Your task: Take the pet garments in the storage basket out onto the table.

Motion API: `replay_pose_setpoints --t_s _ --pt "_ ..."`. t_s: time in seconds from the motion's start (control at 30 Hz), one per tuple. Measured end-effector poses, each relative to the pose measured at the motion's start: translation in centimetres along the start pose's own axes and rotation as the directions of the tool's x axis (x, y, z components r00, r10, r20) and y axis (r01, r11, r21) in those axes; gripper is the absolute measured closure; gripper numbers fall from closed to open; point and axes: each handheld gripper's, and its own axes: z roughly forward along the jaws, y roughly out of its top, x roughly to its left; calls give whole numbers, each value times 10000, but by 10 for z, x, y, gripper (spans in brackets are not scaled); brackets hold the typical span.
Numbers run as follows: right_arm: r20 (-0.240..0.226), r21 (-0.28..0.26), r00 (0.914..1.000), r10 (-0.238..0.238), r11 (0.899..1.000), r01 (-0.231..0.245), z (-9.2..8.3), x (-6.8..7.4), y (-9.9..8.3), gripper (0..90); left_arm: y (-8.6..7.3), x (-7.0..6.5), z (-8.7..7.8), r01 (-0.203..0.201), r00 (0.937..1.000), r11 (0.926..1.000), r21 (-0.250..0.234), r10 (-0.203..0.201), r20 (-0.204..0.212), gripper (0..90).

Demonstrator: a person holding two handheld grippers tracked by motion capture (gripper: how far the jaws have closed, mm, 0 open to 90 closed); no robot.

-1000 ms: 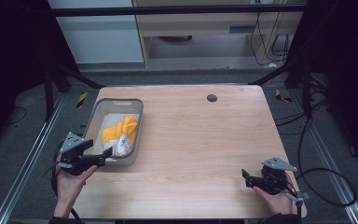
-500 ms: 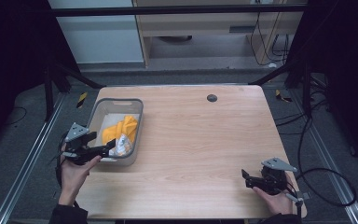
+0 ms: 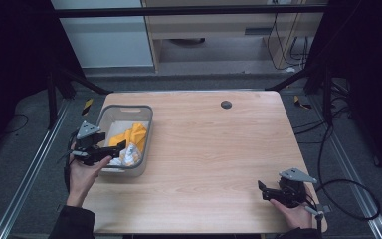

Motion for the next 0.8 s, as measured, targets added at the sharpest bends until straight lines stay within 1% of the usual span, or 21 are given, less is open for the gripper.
replay_pose_setpoints --t_s 0.1,0.27,0.43,0.8 --pt "-10 23 10000 -3 10000 3 0 0 0 95 1 2 5 58 10000 10000 56 -57 -47 178" --pt "-4 29 10000 -2 10000 2 0 0 0 96 1 4 15 2 9999 9997 261 2 -172 184" --pt "-37 62 10000 6 10000 -6 1 0 0 96 2 5 23 89 9999 9991 408 -83 -151 189" --pt "-64 101 10000 -26 9999 27 1 0 0 96 3 3 39 -44 10000 9952 975 50 -59 229"
